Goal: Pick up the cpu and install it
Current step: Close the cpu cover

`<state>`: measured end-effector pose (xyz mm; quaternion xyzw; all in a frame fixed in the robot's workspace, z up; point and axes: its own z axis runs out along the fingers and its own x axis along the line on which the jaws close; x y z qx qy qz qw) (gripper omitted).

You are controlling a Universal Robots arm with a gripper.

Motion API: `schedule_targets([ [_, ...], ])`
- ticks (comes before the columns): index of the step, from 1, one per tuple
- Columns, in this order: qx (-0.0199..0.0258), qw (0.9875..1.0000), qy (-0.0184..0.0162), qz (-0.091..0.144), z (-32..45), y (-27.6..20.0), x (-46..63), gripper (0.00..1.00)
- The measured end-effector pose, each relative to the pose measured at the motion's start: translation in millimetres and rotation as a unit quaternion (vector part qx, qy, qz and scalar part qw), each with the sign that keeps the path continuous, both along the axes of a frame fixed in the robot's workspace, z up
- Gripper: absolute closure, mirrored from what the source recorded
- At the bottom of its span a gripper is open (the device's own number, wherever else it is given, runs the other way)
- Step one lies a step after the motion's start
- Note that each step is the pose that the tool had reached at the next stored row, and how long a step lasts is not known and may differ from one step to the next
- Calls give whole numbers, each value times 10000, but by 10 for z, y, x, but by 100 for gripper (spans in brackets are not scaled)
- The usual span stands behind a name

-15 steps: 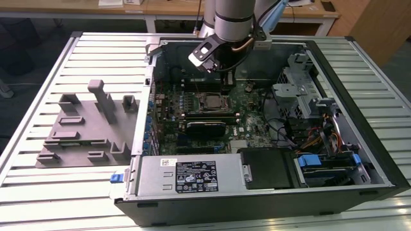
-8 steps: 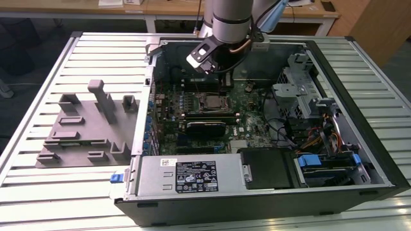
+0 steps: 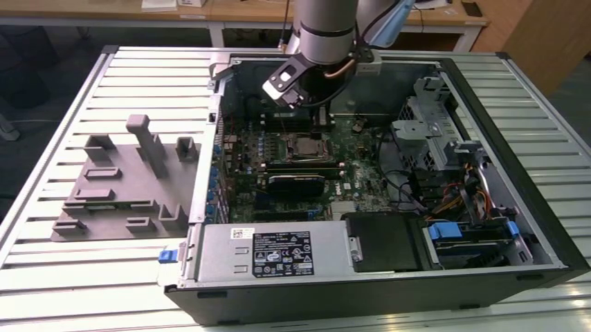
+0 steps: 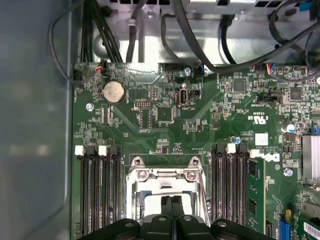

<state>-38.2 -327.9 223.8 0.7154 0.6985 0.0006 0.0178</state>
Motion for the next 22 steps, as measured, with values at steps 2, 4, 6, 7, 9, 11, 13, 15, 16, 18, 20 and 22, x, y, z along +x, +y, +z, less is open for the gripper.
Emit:
schedule_targets([
  [2, 0, 10000, 1, 0, -9, 0, -16, 89],
  [4, 0, 10000, 4, 1, -18, -1, -34, 89],
  [6, 0, 10000, 5, 1, -26, -1, -54, 89],
  [7, 0, 10000, 4, 2, -30, -1, -64, 89],
  [9, 0, 10000, 5, 3, -36, -1, -85, 89],
  [11, 0, 10000, 5, 4, -40, -1, -99, 89],
  [13, -1, 10000, 5, 5, -40, -1, -99, 89],
  [15, -1, 10000, 5, 4, -40, -1, -100, 89],
  [16, 0, 10000, 5, 4, -40, -1, -100, 89],
  [18, 0, 10000, 5, 8, -40, -1, -101, 89],
  [20, 0, 10000, 4, 48, -41, -1, -100, 89],
  [22, 0, 9999, 4, 102, -41, -1, -100, 89],
])
